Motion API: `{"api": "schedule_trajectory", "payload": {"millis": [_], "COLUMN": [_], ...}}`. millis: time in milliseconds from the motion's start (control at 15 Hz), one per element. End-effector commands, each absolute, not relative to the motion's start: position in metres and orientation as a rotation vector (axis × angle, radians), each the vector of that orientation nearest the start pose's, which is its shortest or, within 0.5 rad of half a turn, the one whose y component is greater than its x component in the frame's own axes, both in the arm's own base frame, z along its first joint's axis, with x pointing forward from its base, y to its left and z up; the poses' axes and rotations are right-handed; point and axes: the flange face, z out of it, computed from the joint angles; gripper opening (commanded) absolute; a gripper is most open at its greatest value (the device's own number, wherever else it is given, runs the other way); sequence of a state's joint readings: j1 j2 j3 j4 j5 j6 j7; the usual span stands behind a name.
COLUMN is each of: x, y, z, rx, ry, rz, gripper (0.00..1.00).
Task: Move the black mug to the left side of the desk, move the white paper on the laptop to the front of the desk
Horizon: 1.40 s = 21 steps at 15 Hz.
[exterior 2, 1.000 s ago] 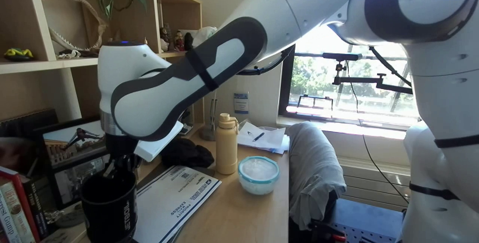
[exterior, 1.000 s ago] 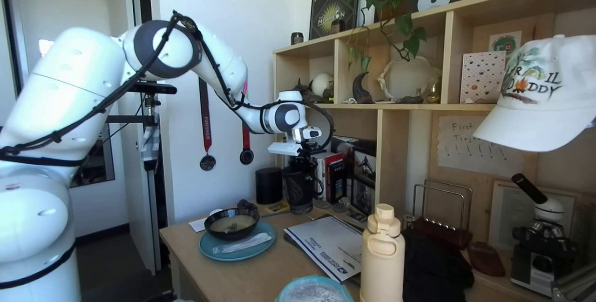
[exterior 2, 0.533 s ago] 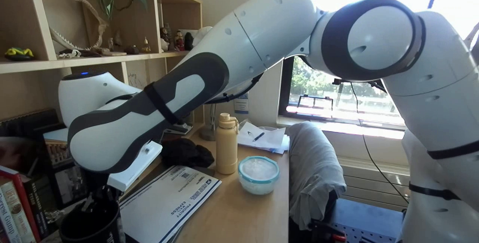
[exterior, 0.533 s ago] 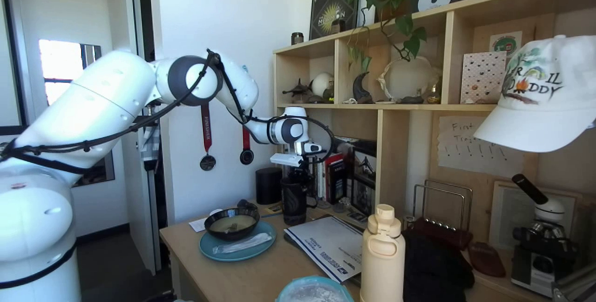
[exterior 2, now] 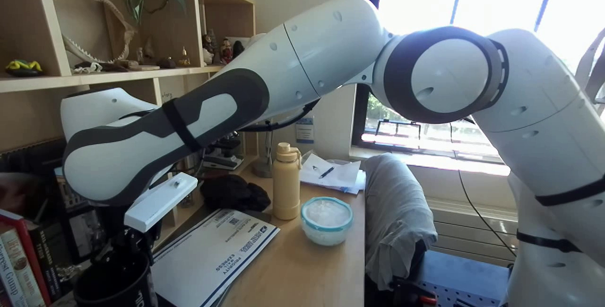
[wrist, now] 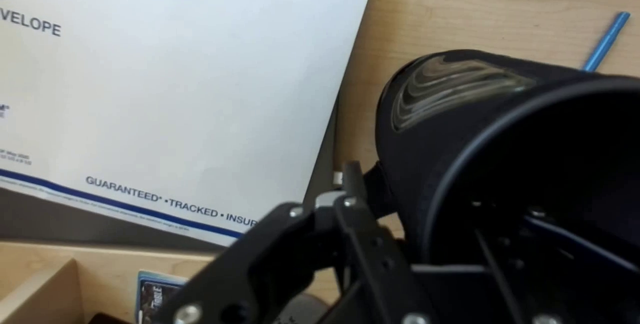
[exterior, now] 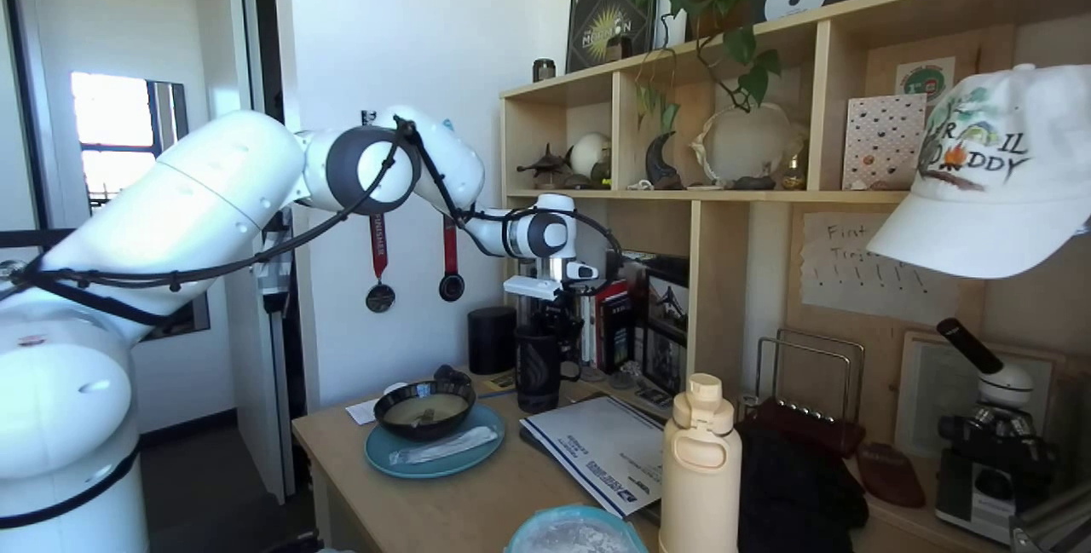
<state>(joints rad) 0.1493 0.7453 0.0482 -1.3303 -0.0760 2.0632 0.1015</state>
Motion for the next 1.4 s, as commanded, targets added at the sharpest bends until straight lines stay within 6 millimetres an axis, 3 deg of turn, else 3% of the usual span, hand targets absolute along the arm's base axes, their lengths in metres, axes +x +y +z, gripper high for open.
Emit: {"api": "schedule_trajectory", "payload": {"millis": [0, 267, 533, 800, 1067, 1333], "x": [0.731, 0.728, 0.717, 0.686, 0.653, 0.616], "y": [0.128, 0.121, 0.104, 0.057, 0.006, -0.041], "z": [0.305, 0.335, 0.366, 0.38, 0.37, 0.333], "rx": [-3.153, -3.166, -3.154, -3.144, -3.126, -2.979], "ry": [-0.16, -0.125, -0.057, 0.178, 0.541, 0.83], "rz": [0.039, -0.005, -0.074, -0.078, -0.108, -0.182], "gripper": [0.67, 0.97, 1.0, 1.0, 1.0, 1.0]}}
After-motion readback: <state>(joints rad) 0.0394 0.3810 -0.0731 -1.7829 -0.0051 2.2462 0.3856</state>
